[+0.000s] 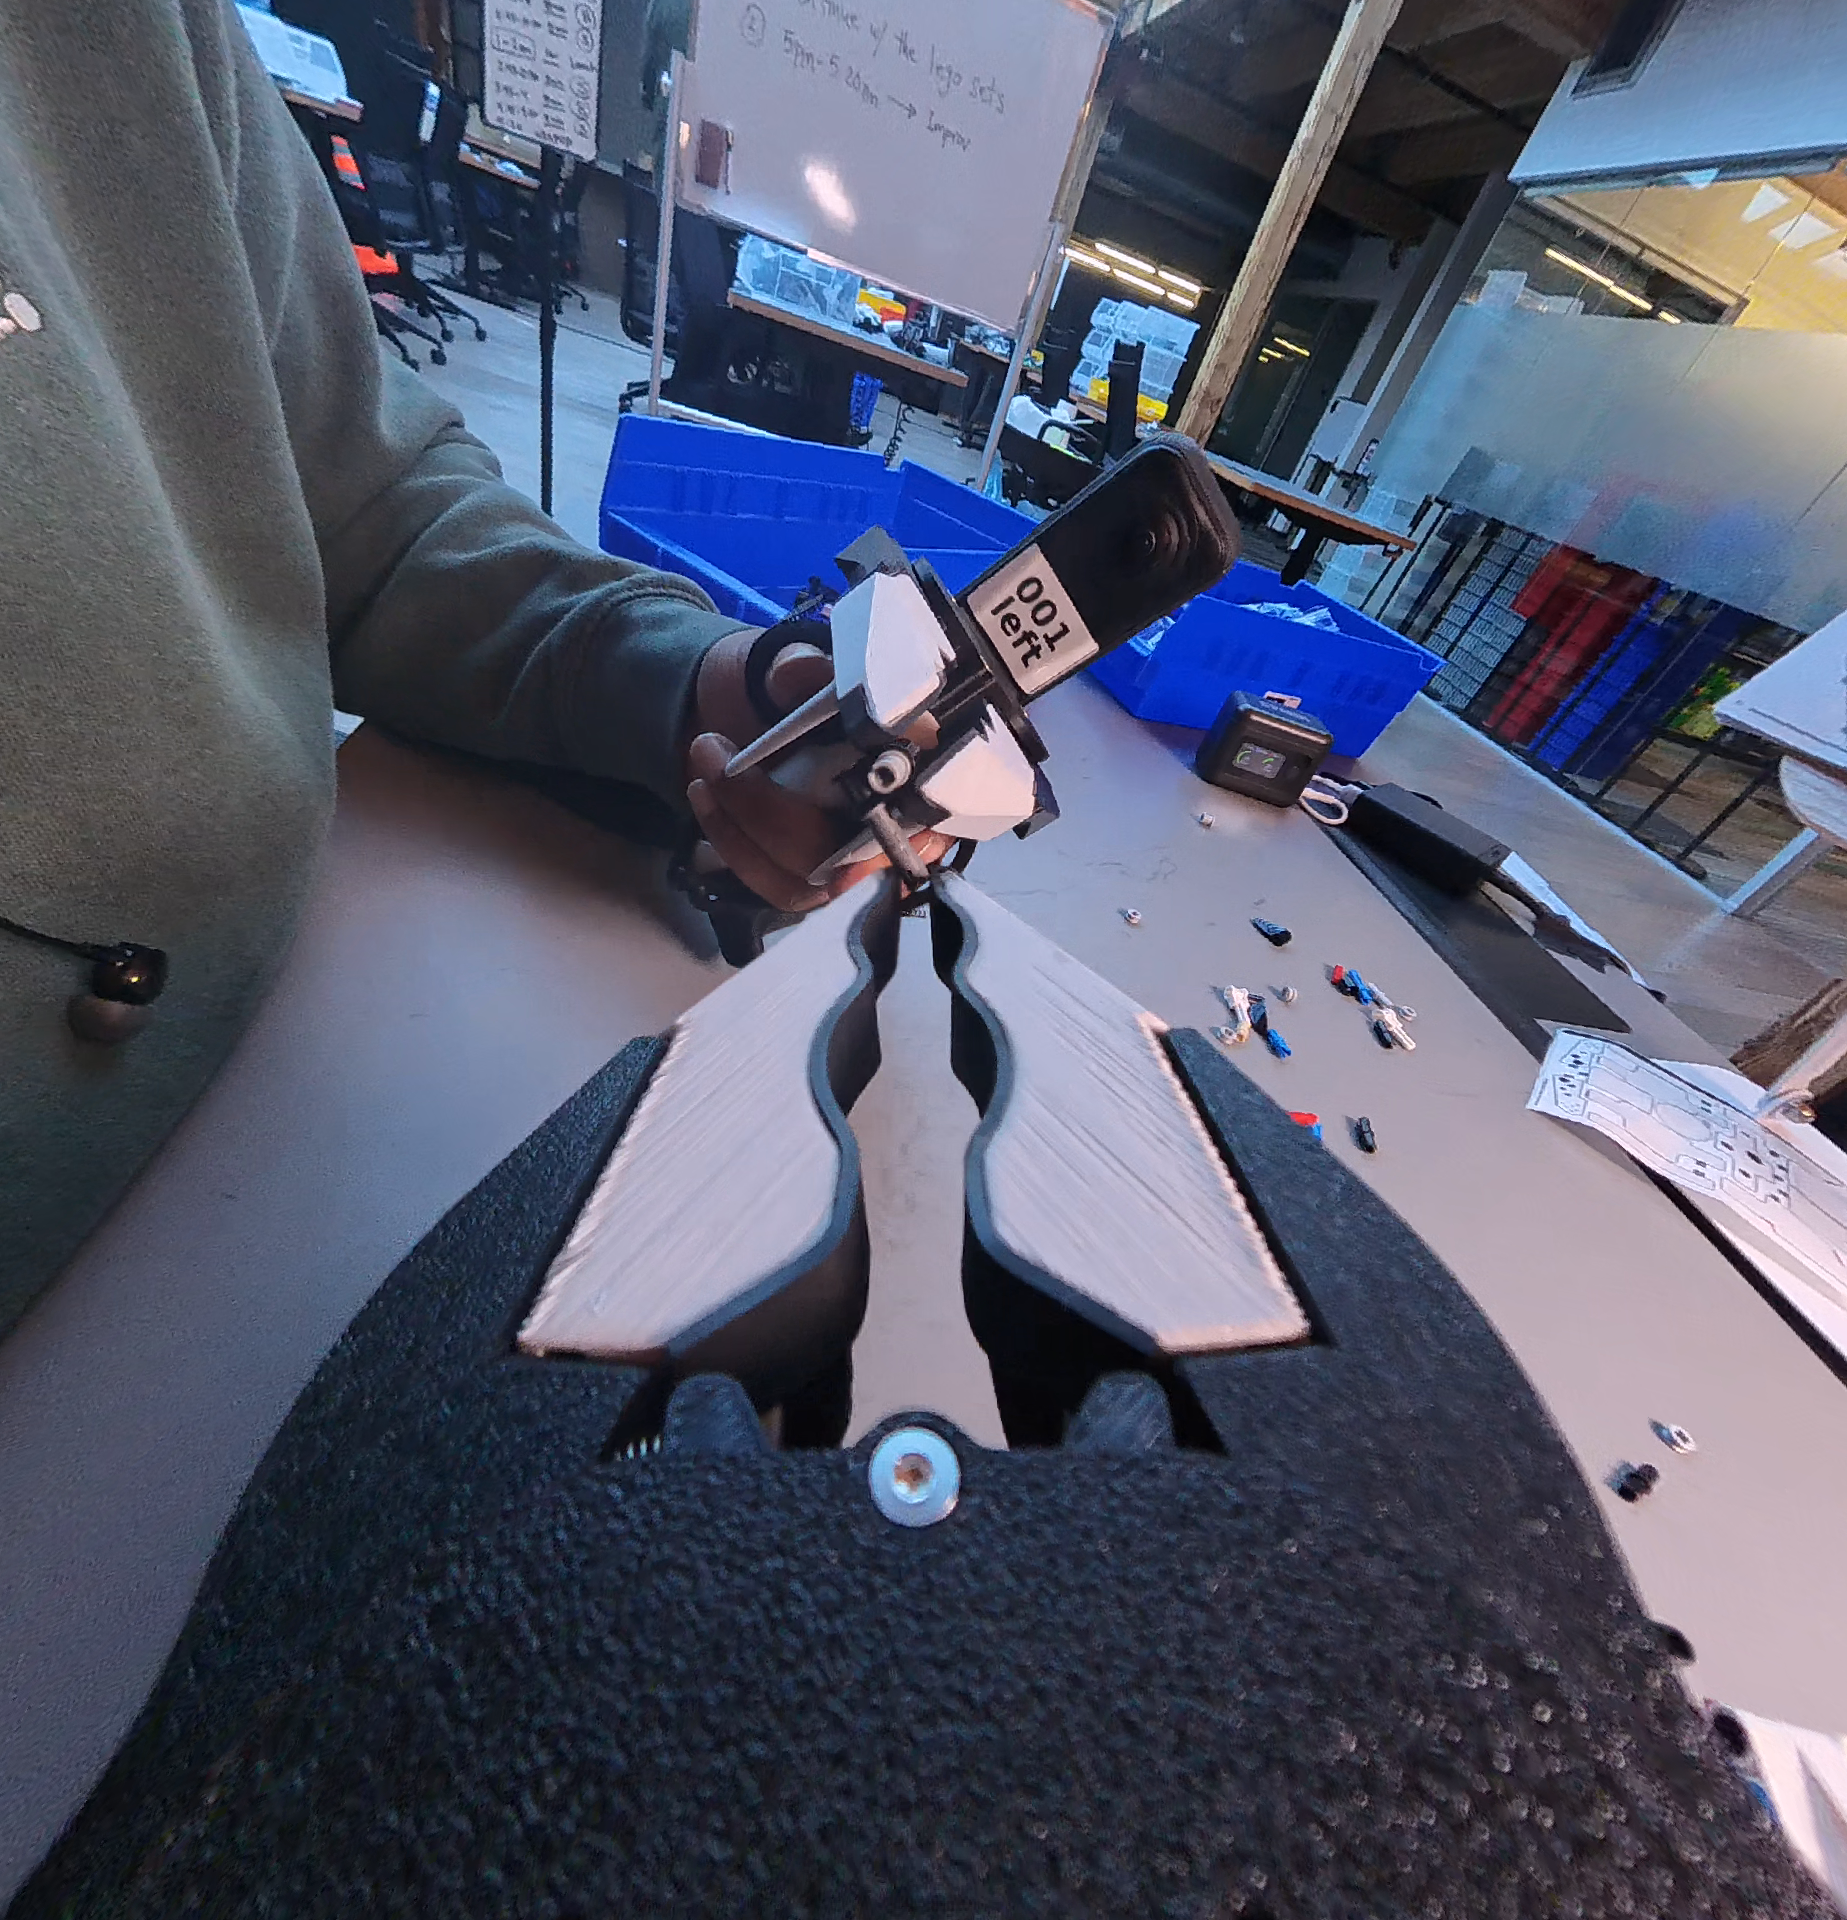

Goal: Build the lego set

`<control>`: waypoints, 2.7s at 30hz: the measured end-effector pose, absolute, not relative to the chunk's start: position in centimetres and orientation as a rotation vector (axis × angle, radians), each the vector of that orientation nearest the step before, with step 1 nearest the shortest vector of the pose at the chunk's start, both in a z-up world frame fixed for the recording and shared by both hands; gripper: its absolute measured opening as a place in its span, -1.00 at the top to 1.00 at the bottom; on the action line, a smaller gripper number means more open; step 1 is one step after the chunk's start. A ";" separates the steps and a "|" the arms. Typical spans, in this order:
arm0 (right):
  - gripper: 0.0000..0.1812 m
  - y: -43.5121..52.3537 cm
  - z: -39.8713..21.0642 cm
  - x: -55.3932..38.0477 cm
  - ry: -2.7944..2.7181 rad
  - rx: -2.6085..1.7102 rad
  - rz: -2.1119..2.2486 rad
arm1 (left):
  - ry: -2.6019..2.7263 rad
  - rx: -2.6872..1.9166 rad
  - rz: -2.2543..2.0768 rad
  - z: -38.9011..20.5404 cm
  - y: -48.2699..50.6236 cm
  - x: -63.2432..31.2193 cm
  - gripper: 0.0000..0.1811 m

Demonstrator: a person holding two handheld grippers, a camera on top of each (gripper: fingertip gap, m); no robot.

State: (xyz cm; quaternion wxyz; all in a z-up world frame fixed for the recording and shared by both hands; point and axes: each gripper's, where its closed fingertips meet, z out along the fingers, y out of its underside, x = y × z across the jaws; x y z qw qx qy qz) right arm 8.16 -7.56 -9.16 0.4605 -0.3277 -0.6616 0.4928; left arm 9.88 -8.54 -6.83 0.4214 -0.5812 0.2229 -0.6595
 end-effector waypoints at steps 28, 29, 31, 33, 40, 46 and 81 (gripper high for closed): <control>0.12 10.2 -15.2 16.9 -2.344 -1.538 0.280 | 0.540 -1.462 -1.094 -5.6 -5.7 3.1 0.93; 0.12 8.6 -15.2 16.2 -2.382 -1.460 0.328 | 0.531 -1.459 -1.093 -5.5 -5.6 2.9 0.93; 0.12 5.3 -15.1 14.9 -2.440 -1.309 0.399 | 0.517 -1.456 -1.084 -5.5 -5.5 2.4 0.93; 0.12 2.5 -15.0 13.8 -2.479 -1.171 0.443 | 0.515 -1.451 -1.084 -5.4 -5.5 2.3 0.93; 0.09 -0.8 -14.2 11.4 -2.445 -1.032 0.484 | 0.546 -1.448 -1.070 -5.5 -5.8 2.5 0.93; -0.06 0.4 -13.3 12.6 -2.395 -1.194 0.508 | 0.541 -1.433 -1.099 -5.2 -6.0 2.4 0.93; 0.69 -5.2 -6.9 7.1 -1.191 -1.195 0.570 | 0.536 -1.490 -0.838 -6.2 -5.9 8.3 0.93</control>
